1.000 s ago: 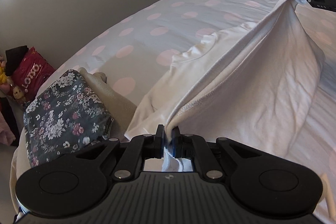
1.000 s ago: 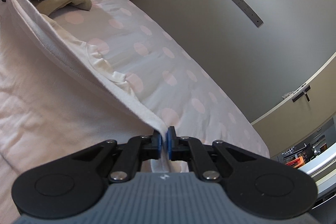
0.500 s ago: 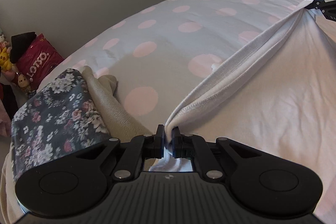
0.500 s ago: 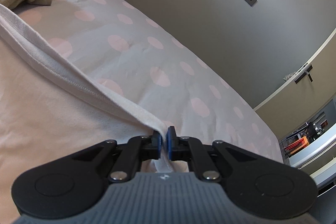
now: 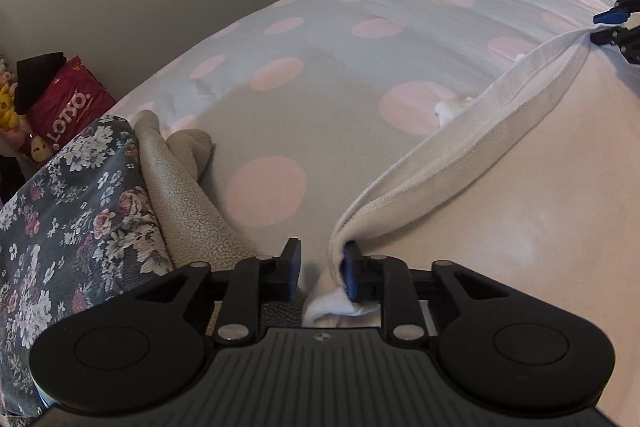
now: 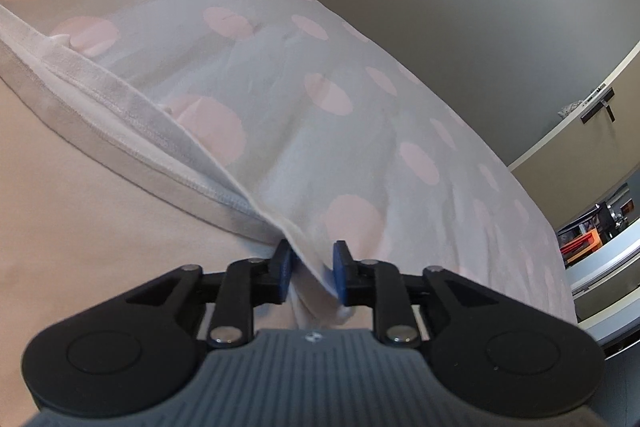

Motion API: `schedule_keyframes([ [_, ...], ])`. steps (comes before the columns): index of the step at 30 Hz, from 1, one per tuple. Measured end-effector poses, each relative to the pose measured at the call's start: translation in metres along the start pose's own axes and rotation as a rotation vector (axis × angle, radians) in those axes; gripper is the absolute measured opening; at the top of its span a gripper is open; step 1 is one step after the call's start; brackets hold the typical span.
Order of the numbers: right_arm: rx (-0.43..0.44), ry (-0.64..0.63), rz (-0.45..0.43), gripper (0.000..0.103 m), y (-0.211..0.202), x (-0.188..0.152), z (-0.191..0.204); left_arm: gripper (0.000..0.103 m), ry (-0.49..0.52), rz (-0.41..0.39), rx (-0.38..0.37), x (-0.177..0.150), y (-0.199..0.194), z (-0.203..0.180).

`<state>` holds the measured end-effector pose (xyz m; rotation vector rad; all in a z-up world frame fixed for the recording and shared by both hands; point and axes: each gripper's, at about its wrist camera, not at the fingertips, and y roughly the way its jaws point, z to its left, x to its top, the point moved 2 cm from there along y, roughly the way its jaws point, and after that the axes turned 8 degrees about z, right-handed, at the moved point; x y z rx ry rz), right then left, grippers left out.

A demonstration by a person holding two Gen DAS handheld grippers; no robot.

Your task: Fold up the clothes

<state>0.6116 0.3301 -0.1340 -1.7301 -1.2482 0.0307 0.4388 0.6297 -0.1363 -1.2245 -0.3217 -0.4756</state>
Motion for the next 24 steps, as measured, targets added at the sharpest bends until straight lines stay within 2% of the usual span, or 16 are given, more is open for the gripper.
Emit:
schedule_keyframes([
  [4,-0.001,0.075,0.011,0.037,-0.009,-0.008,-0.017,0.032,-0.047,-0.034,-0.013,-0.003,-0.013,0.003],
  [7,0.0,0.136,0.02,0.041,-0.023,-0.017,-0.032,0.043,-0.08,-0.056,-0.011,-0.008,-0.029,0.002],
  [8,0.002,0.153,0.024,0.045,-0.029,-0.021,-0.037,0.049,-0.089,-0.059,-0.009,-0.01,-0.036,0.003],
  [9,0.002,0.168,0.03,0.053,-0.035,-0.025,-0.042,0.051,-0.099,-0.061,-0.008,-0.013,-0.043,0.004],
  [12,0.023,0.218,0.053,0.064,-0.053,-0.038,-0.053,0.053,-0.134,-0.067,-0.008,-0.021,-0.067,0.007],
  [15,0.083,0.283,0.093,0.064,-0.07,-0.057,-0.058,0.058,-0.199,-0.079,-0.034,-0.036,-0.094,0.011],
  [19,0.164,0.379,0.14,0.064,-0.089,-0.089,-0.059,0.059,-0.276,-0.084,-0.088,-0.064,-0.127,0.009],
  [24,0.247,0.472,0.184,0.064,-0.106,-0.127,-0.051,0.062,-0.368,-0.057,-0.176,-0.101,-0.149,-0.002],
])
